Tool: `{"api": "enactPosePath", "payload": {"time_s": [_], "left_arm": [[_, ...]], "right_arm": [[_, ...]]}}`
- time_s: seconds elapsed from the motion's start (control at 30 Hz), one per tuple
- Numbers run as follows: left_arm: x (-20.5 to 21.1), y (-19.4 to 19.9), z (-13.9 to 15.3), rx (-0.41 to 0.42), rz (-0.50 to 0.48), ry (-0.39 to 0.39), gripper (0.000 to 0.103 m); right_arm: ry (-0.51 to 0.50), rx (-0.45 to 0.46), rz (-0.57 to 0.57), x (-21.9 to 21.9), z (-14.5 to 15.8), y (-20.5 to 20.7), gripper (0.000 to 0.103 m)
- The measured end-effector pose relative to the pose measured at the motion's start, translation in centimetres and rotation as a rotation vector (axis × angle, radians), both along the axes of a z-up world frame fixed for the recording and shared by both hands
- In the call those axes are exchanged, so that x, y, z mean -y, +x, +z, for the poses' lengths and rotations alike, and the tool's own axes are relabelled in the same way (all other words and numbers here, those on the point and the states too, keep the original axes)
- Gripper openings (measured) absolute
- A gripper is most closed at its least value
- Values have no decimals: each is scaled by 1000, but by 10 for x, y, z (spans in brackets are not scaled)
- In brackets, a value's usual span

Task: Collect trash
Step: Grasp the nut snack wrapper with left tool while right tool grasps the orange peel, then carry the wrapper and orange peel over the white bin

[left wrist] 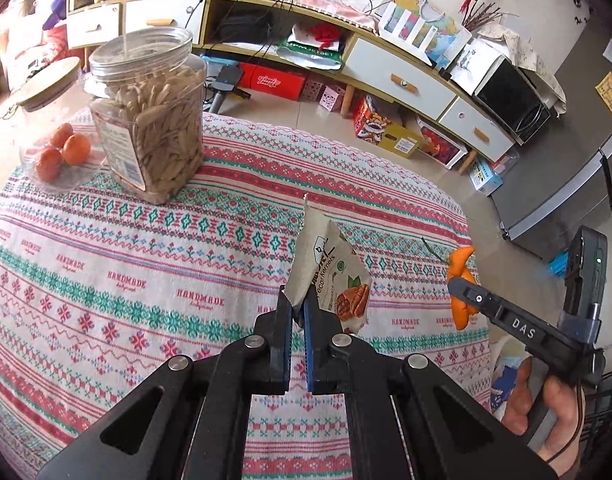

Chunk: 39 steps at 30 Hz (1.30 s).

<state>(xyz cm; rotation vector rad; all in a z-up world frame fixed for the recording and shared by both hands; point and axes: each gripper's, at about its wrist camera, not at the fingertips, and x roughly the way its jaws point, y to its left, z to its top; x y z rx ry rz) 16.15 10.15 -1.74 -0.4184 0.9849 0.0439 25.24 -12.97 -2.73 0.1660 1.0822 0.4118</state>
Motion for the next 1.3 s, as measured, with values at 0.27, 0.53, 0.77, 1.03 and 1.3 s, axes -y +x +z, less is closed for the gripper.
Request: {"api": "enactPosePath", "payload": {"time_s": [0.27,0.53,0.77,1.03,1.3], "left_arm": [[39,-39,5,20,-82,-28,4],[96,-52,6,21,-199,-27,4],[143,-57,5,12,-278,-31,4],[211,-58,-4,-10,-386,-35,4],[275,-42,-9,-21,-452,-98,4]], "right_arm": [[34,-6,-27,36,23,-43,20],[36,35,-80,89,47,-77,20],[56,26,-182,154,53,-113,20],[13,-32,-281,217,45,-143,20],[11,0,-434,279,53,-152,21]]}}
